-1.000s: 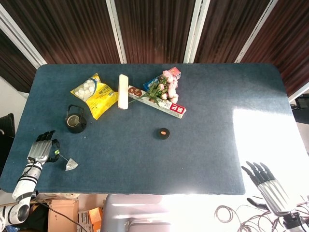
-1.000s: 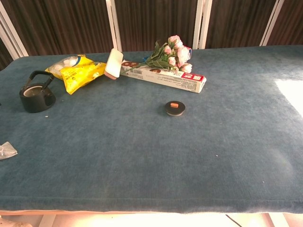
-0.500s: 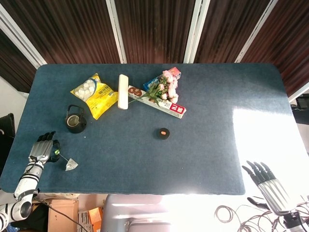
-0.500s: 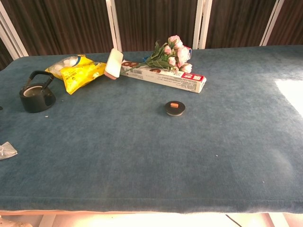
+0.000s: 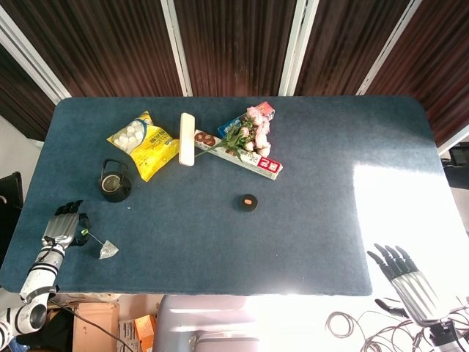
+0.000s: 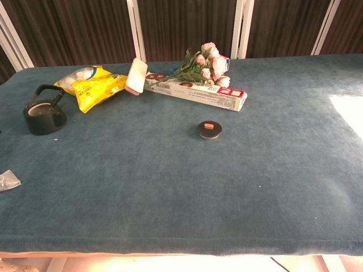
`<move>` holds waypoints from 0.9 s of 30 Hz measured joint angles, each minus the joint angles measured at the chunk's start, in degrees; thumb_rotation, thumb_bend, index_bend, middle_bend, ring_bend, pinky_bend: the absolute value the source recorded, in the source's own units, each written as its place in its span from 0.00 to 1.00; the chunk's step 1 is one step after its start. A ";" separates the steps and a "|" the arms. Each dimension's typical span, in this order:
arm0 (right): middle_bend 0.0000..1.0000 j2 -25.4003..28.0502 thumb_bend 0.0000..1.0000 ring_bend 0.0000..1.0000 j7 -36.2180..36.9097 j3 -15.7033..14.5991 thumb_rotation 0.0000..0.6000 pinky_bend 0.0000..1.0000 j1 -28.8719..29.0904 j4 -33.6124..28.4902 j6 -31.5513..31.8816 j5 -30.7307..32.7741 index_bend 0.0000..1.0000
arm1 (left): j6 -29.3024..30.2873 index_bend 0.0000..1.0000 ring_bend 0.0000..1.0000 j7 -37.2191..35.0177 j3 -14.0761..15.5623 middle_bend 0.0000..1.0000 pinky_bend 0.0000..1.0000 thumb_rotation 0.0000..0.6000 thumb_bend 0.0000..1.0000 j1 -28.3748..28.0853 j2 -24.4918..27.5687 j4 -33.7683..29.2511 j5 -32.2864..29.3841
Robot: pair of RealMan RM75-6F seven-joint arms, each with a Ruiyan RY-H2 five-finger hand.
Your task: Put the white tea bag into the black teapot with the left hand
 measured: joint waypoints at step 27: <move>0.00 0.09 0.11 0.00 -0.08 -0.06 1.00 0.00 -0.05 -0.08 -0.01 -0.05 0.00 | 1.88 0.55 0.00 -2.62 0.15 0.06 0.09 1.00 0.37 0.54 0.11 0.11 2.84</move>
